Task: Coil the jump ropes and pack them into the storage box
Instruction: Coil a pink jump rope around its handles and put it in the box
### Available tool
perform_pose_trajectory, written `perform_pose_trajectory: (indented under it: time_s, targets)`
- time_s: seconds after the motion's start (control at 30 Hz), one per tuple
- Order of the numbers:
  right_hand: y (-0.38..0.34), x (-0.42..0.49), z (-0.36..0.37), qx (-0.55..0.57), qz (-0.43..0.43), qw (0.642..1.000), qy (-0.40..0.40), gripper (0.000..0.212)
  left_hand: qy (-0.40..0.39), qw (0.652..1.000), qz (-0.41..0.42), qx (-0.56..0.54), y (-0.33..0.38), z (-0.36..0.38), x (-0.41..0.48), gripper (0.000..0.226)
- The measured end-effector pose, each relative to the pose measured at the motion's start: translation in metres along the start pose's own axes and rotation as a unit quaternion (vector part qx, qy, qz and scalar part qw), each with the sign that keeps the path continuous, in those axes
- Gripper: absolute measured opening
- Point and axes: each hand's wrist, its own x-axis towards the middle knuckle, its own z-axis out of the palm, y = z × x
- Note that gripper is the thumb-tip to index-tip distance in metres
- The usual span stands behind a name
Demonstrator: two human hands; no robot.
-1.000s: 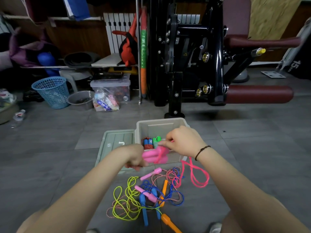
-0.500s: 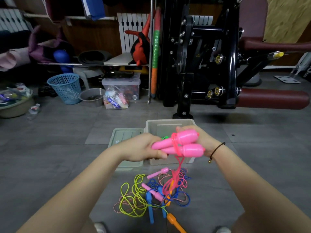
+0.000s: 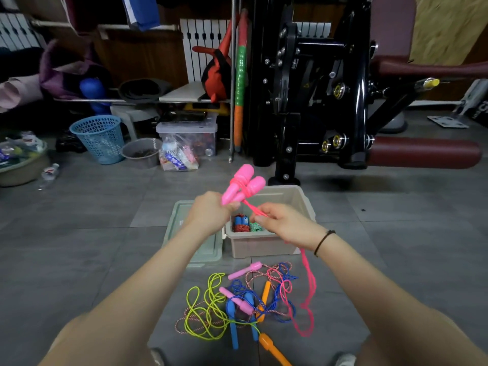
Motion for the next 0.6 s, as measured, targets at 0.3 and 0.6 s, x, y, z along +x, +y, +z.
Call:
perform_pose_trajectory:
  time_s: [0.3,0.6]
  targets:
    - [0.010,0.000,-0.011,-0.267,-0.046,0.954,0.131,0.054,-0.106,0.921,0.129,0.351,0.012,0.047,-0.027,0.032]
    - [0.034,0.003,-0.023,-0.180,-0.026,0.982,0.042,0.050,-0.179,0.869,0.310,0.342,0.015,0.025,-0.037,0.033]
